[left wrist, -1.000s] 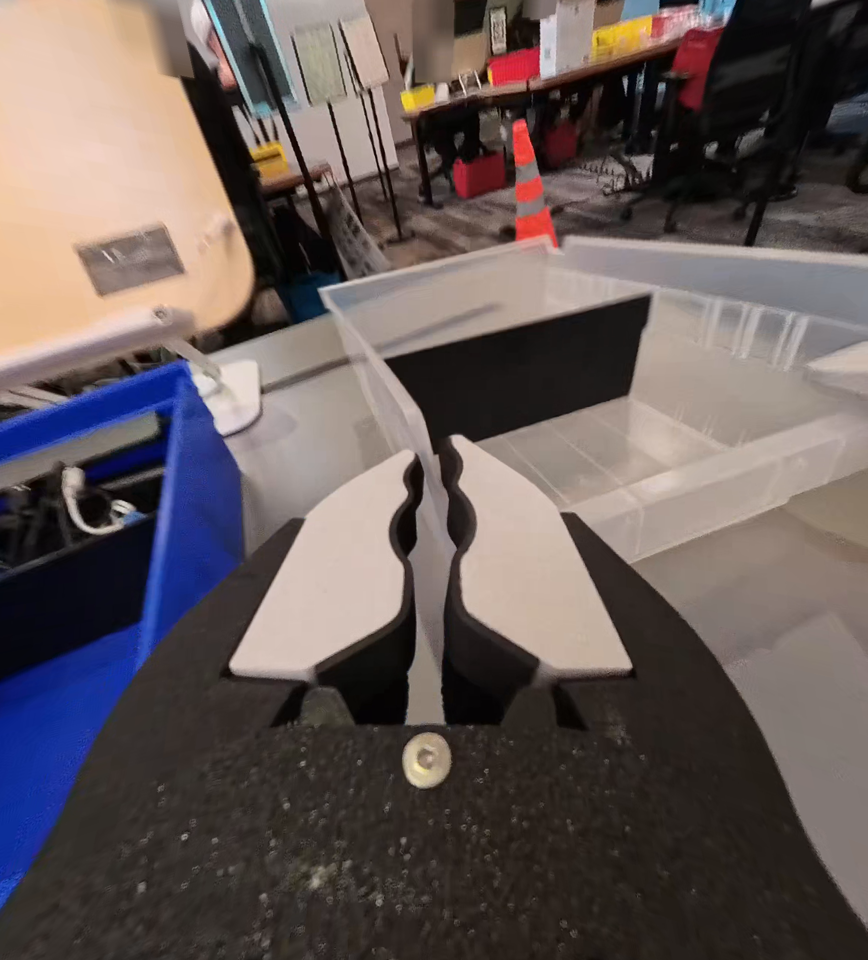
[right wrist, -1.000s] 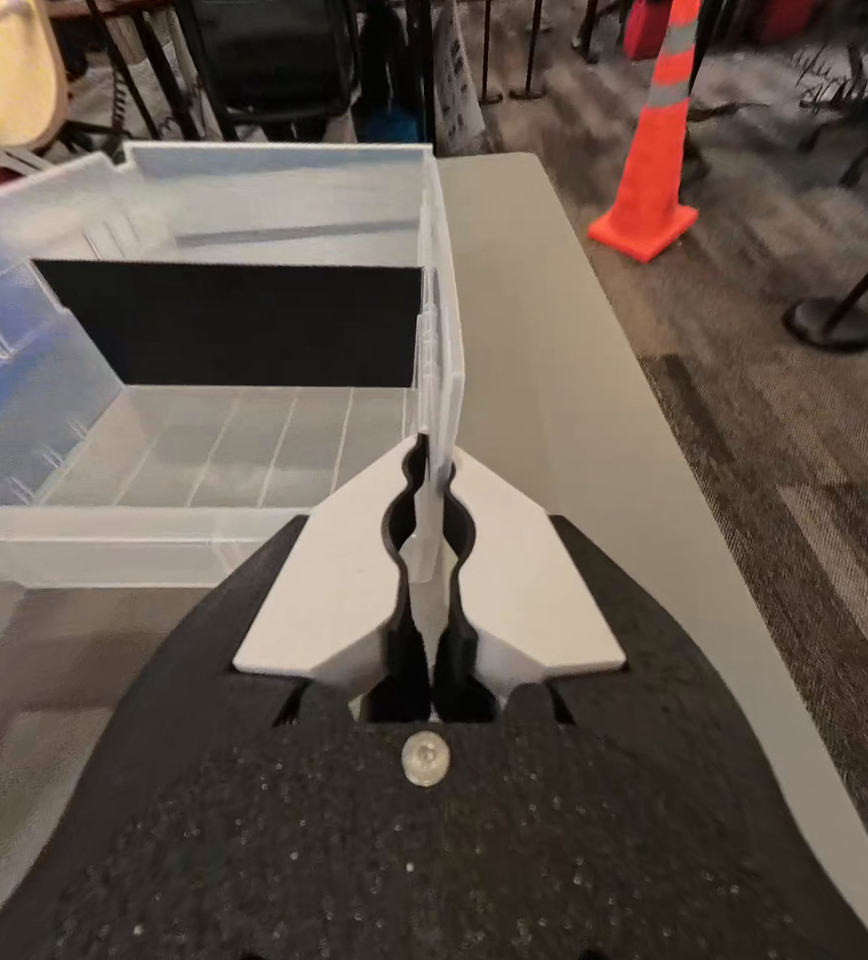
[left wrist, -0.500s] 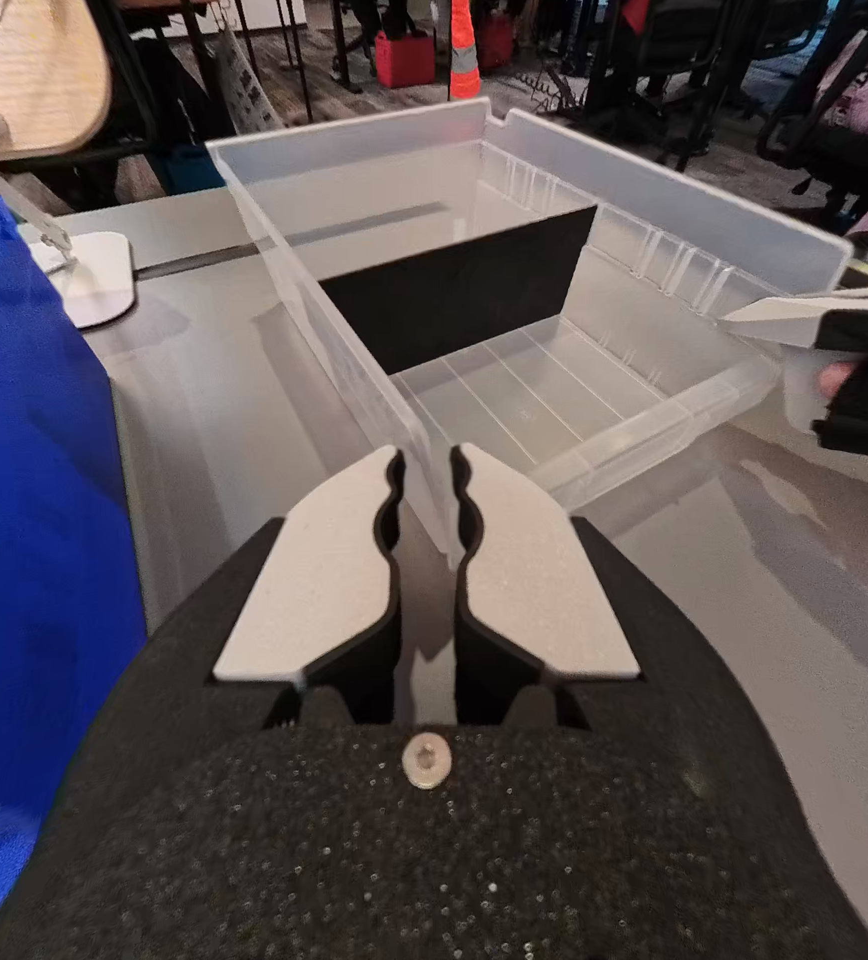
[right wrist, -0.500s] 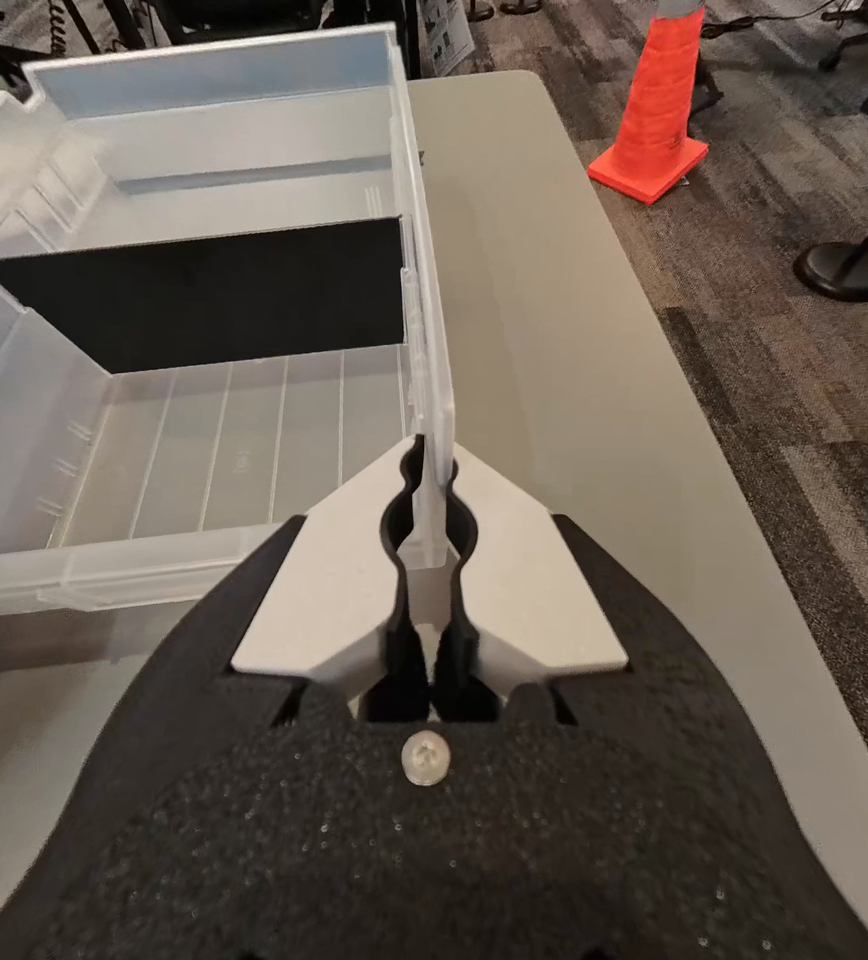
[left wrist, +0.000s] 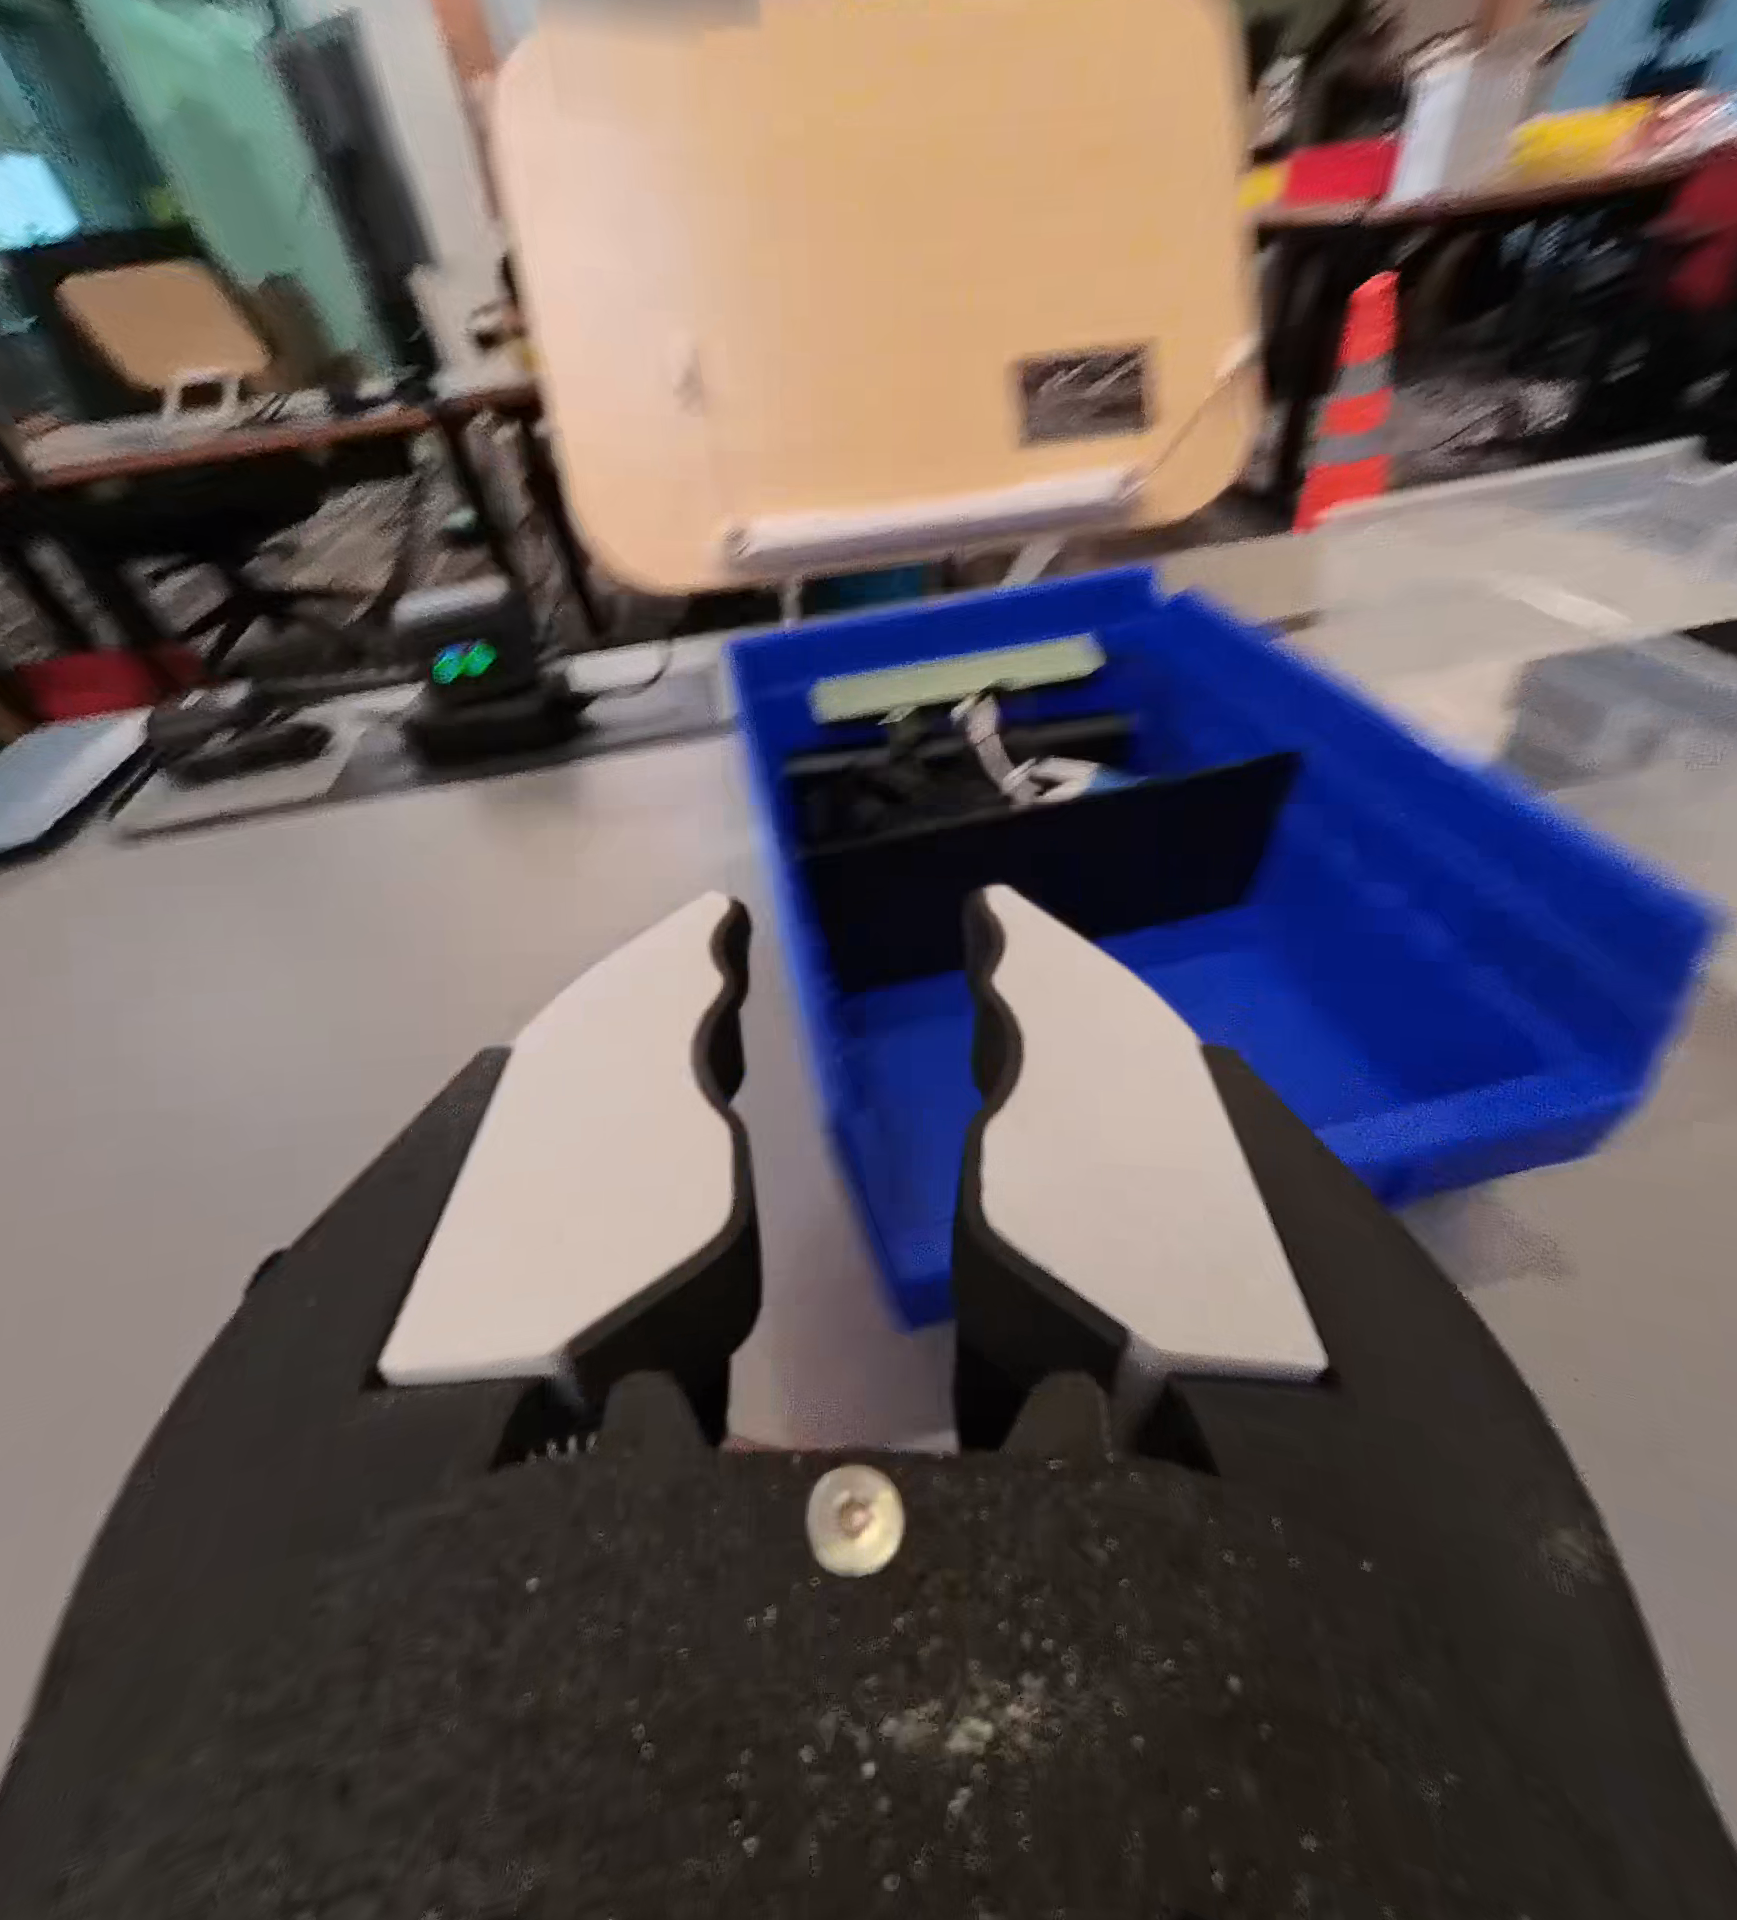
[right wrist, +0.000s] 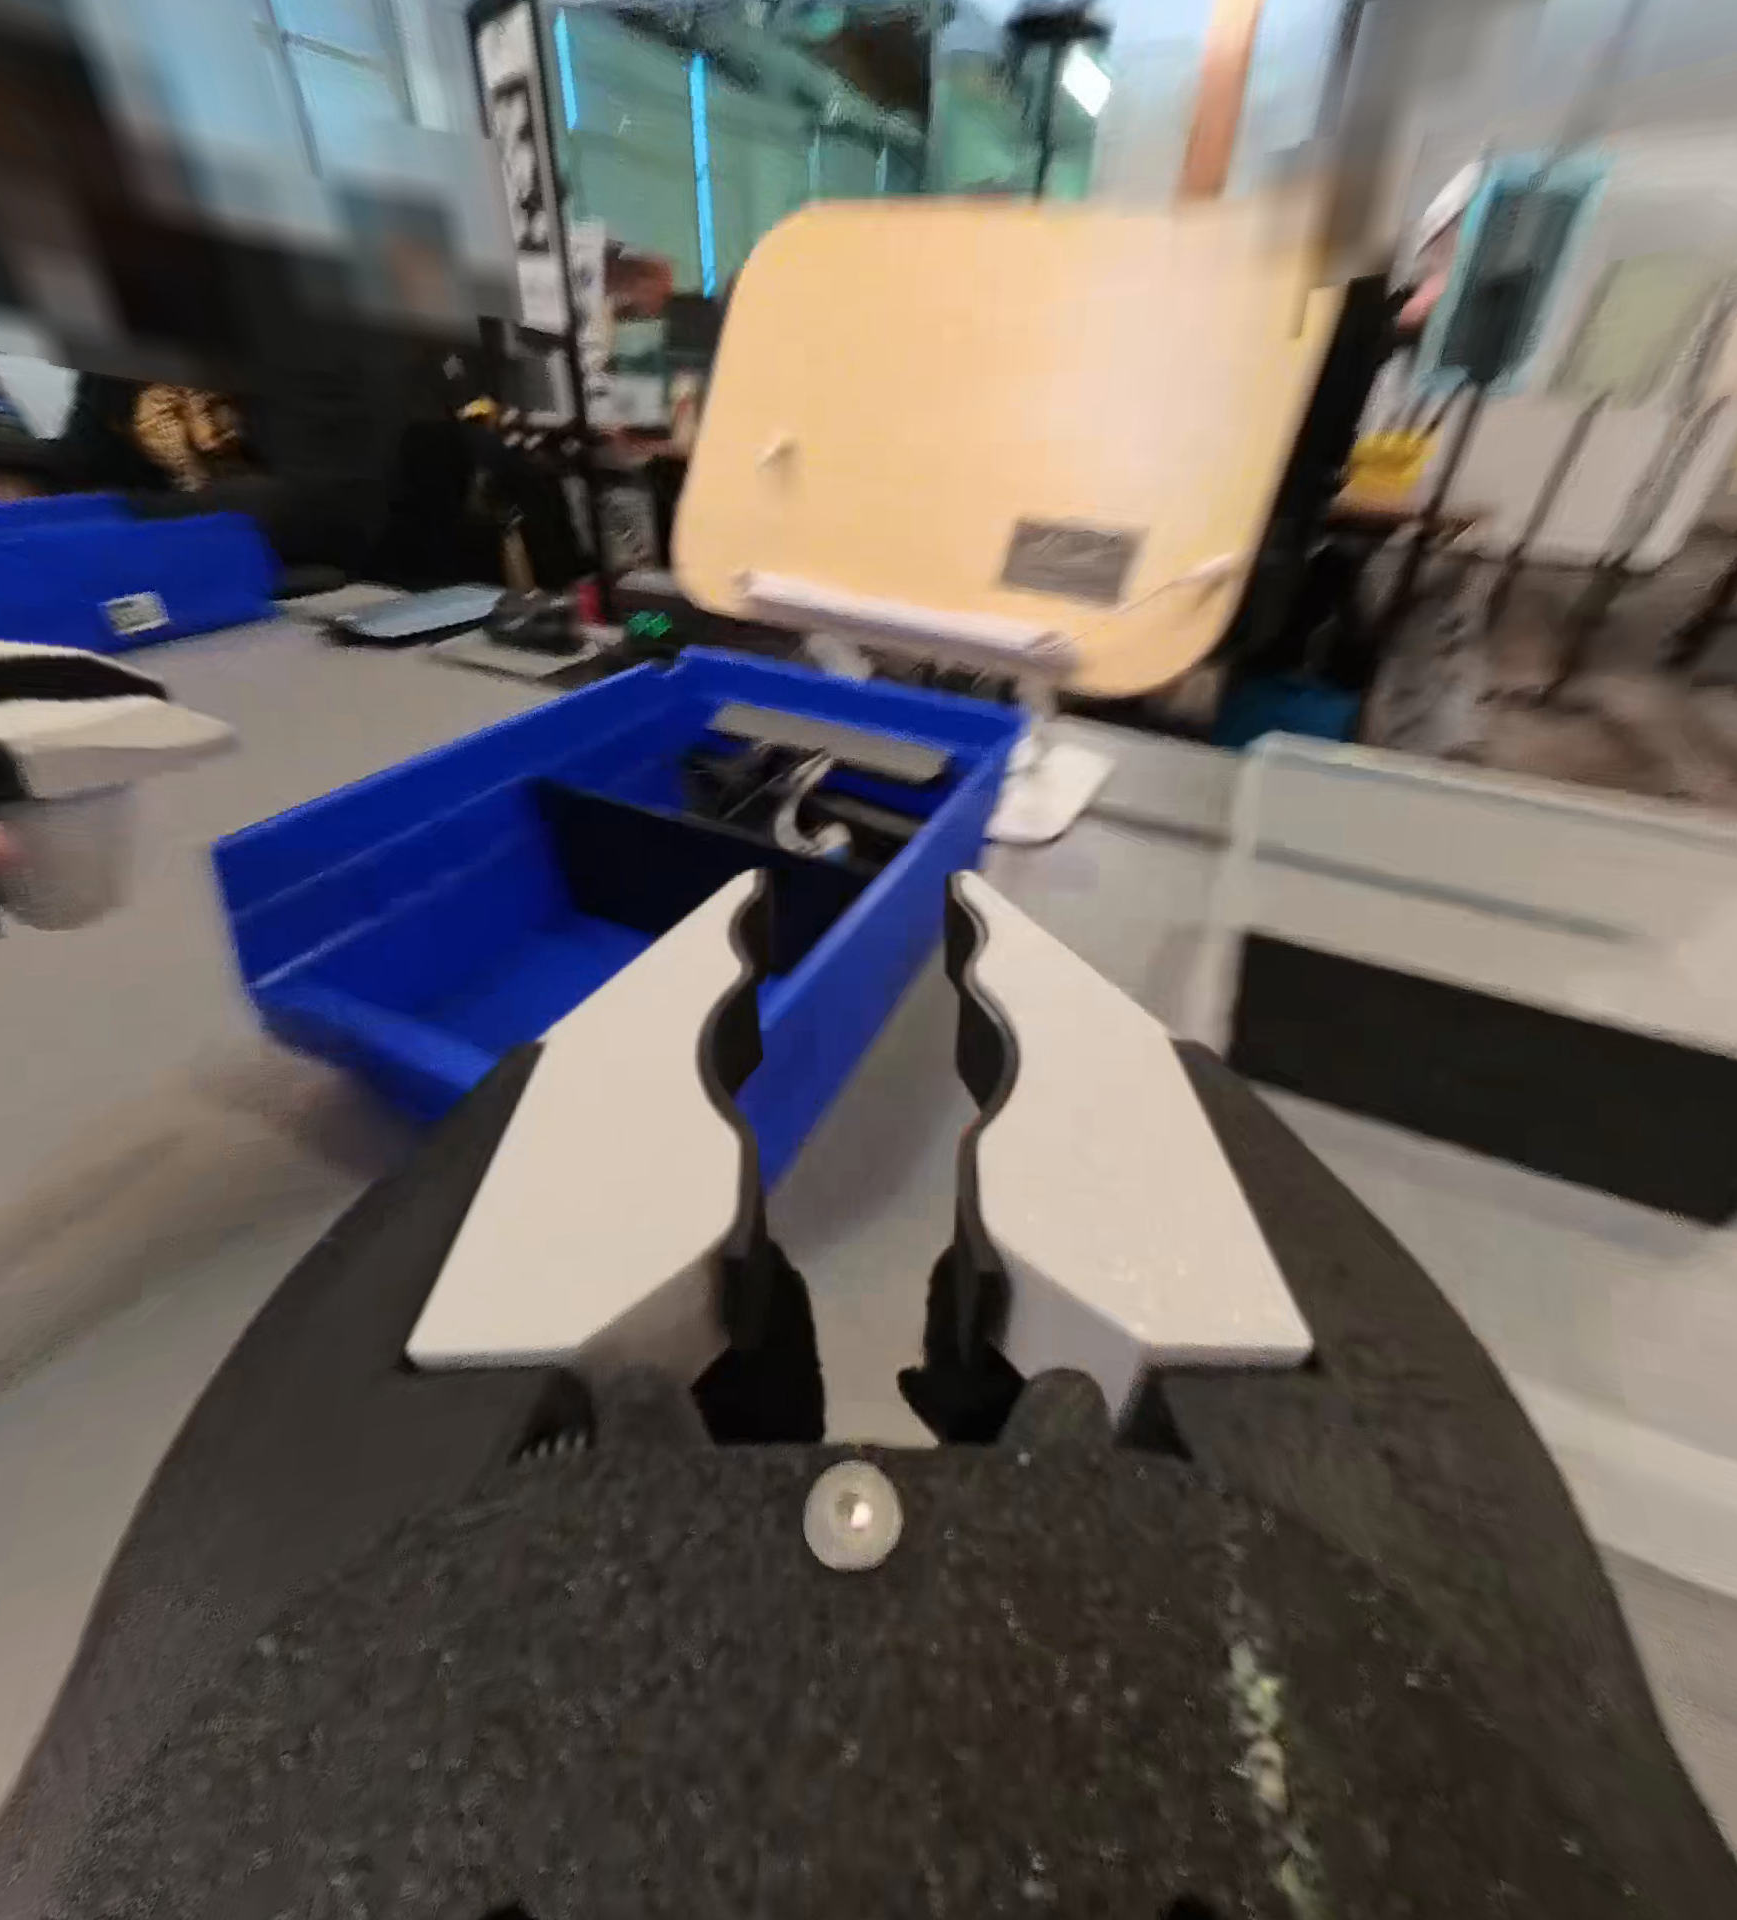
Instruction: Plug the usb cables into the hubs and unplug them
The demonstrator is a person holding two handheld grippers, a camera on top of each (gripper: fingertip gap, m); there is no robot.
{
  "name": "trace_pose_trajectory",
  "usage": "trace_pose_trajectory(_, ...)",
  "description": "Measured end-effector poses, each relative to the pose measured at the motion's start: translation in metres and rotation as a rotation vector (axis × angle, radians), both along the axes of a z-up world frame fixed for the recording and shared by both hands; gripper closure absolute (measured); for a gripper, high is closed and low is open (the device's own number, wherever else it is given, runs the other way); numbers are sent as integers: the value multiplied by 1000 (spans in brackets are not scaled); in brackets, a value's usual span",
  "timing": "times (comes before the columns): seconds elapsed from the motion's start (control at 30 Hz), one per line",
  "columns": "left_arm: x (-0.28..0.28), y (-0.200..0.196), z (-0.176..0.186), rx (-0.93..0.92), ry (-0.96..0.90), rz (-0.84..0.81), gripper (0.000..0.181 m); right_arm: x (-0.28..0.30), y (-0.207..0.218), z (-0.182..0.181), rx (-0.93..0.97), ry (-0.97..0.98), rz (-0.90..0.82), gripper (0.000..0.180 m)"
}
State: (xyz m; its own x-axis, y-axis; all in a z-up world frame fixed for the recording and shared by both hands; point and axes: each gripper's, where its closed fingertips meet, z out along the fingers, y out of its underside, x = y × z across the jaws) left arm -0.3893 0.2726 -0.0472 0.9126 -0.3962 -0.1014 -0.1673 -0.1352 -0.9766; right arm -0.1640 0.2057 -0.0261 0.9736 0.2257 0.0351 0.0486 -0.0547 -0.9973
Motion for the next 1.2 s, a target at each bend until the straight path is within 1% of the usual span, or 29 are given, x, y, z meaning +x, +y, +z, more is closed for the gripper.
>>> trace_pose_trajectory(0.03, -10, 6, -14, -41, 3, 13, 135, -21, 8, -13, -46, 27, 39, 140)
trace_pose_trajectory(0.07, -12, 11, -29, -92, 4, 4, 130, -35, 17, -23, -52, 39, 53, 135)
trace_pose_trajectory(0.13, -1, 17, -55, -203, 5, -61, 118, -32, 36, -44, -76, 43, -51, 137)
trace_pose_trajectory(0.2, 13, 19, -70, -273, -26, -112, 120, -28, 51, -81, -228, 85, -128, 127)
trace_pose_trajectory(0.23, 16, 21, -75, -290, -30, -109, 127, -29, 54, -94, -277, 107, -149, 127)
trace_pose_trajectory(0.27, 18, 23, -80, -300, -22, -102, 145, -30, 56, -98, -274, 106, -170, 139)
trace_pose_trajectory(0.3, 19, 26, -81, -304, -24, -90, 154, -27, 57, -99, -260, 75, -219, 164)
trace_pose_trajectory(0.33, 17, 29, -79, -304, -29, -75, 163, -24, 59, -99, -253, 33, -271, 175)
trace_pose_trajectory(0.37, 15, 31, -79, -307, -13, -63, 172, -22, 60, -97, -248, -8, -317, 176)
trace_pose_trajectory(0.47, 1, 37, -79, -314, 1, -34, 177, -35, 62, -90, -258, 7, -392, 177)
trace_pose_trajectory(0.6, -51, 46, -66, -288, 1, -1, 177, -85, 77, -80, -246, 22, -352, 177)
trace_pose_trajectory(0.77, -155, 68, -54, -250, -8, 55, 177, -187, 106, -68, -192, -15, -261, 176)
trace_pose_trajectory(0.9, -231, 84, -57, -224, 11, 88, 177, -264, 128, -79, -272, -35, -191, 175)
trace_pose_trajectory(0.97, -251, 93, -67, -248, -18, 70, 177, -286, 137, -81, -262, -61, -164, 175)
trace_pose_trajectory(1.03, -261, 102, -76, -267, -52, 63, 177, -296, 144, -93, -310, -59, -158, 174)
trace_pose_trajectory(1.07, -265, 105, -76, -267, -49, 92, 177, -301, 145, -98, -329, -51, -137, 174)
trace_pose_trajectory(1.13, -275, 108, -77, -287, 18, 182, 178, -312, 145, -99, -313, -51, -51, 170)
trace_pose_trajectory(1.2, -277, 107, -77, -291, 24, 198, 177, -314, 140, -98, -341, -72, 27, 168)
